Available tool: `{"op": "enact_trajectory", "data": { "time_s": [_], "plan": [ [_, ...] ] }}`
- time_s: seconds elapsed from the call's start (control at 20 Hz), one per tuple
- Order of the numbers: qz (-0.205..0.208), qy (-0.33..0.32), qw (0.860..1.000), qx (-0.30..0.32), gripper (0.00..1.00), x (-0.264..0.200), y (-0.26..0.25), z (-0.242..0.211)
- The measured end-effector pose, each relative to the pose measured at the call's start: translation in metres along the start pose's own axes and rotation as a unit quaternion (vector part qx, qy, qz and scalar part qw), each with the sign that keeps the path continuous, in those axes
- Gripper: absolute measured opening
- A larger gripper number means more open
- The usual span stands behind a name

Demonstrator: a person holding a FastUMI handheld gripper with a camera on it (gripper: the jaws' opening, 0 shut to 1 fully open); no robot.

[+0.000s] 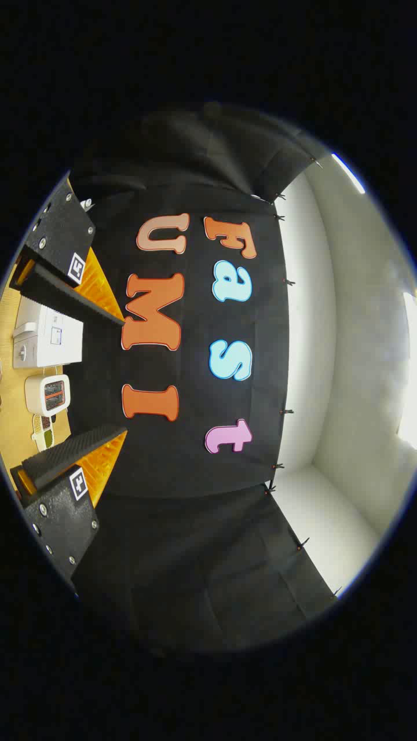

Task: Open the microwave, put the food inside, and close the microwave door.

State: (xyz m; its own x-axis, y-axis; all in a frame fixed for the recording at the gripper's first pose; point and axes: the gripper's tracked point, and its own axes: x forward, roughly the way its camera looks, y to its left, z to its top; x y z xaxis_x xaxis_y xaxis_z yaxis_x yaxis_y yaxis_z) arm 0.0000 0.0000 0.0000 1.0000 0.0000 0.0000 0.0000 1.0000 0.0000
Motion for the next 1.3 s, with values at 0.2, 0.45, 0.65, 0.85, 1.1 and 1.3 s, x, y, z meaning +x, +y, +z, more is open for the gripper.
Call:
{"op": "enact_trajectory", "data": {
  "time_s": [0.2, 0.45, 0.65, 0.85, 1.1, 1.3],
  "plan": [
    [-0.003, -0.003, 1.000, -0.002, 0.98, -0.003, -0.009, 0.007],
    [-0.010, -0.002, 1.000, -0.008, 0.99, -0.007, -0.018, 0.014],
    [-0.011, -0.002, 1.000, -0.006, 0.99, 0.002, -0.017, 0.022],
    [0.004, 0.005, 1.000, 0.015, 0.99, 0.008, 0.000, 0.006],
    [0.018, 0.032, 0.999, 0.015, 0.99, 0.013, 0.017, -0.029],
    [0.024, 0.045, 0.999, 0.020, 0.99, 0.018, 0.028, -0.059]
  ]
}}
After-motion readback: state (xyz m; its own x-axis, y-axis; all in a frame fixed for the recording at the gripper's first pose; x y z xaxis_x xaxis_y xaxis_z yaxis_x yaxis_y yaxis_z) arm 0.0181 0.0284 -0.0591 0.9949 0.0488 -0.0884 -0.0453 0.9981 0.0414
